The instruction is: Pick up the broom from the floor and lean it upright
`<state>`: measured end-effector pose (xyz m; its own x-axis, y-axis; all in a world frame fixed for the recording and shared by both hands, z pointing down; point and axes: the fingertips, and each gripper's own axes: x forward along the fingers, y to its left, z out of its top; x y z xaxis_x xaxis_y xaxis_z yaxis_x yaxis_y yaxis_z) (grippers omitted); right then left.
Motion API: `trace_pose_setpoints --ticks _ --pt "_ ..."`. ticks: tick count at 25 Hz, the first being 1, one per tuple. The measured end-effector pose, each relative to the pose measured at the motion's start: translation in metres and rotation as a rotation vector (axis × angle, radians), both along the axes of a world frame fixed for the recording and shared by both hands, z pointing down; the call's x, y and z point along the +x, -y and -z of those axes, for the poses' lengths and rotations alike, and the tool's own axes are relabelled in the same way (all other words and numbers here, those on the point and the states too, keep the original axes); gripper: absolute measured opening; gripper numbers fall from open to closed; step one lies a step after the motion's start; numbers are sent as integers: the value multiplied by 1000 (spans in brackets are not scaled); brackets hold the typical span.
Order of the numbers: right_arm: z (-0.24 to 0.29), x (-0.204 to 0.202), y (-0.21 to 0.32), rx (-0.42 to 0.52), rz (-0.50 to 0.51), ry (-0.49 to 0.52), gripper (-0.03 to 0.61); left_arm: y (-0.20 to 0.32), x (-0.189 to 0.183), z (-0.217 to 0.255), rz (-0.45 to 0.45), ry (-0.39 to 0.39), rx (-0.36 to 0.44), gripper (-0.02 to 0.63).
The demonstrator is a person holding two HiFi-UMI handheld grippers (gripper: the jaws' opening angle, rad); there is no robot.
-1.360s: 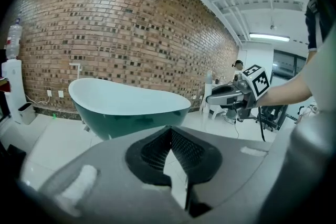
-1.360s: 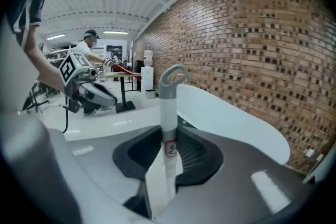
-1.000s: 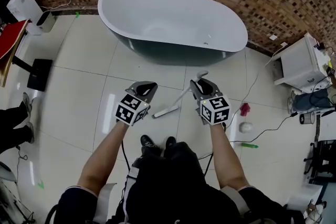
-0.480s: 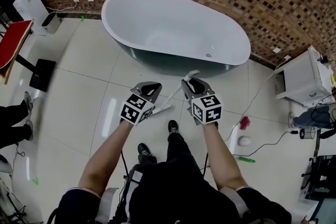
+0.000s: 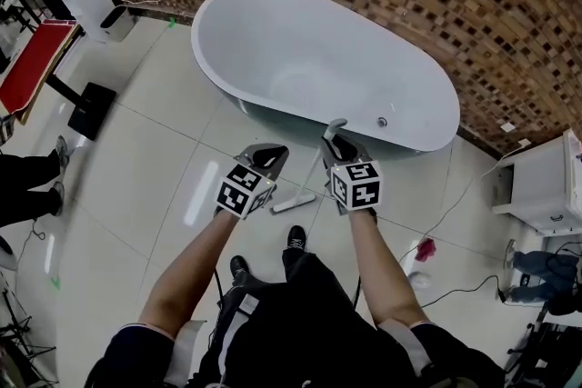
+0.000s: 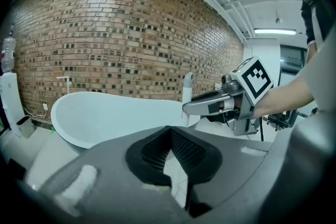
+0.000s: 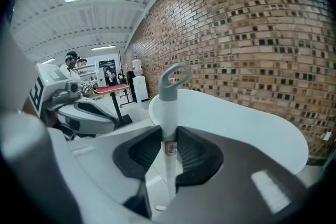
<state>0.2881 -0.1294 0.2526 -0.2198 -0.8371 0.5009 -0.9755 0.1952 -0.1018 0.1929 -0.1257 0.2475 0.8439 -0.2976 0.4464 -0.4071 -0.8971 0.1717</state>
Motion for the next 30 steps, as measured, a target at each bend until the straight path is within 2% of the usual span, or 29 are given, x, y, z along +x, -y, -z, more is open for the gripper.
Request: trace_pose_setpoints --ticks 11,20,24,30 --pt "-18 50 93 -20 21 77 94 47 38 -1 83 20 -16 -2" --pt "-40 66 161 -28 29 77 95 83 32 -8 173 40 2 -2" --pt "-44 67 179 -27 25 68 97 92 31 -4 190 44 -15 -2" --pt "-51 71 193 -36 18 55 98 105 23 2 212 44 4 -2"
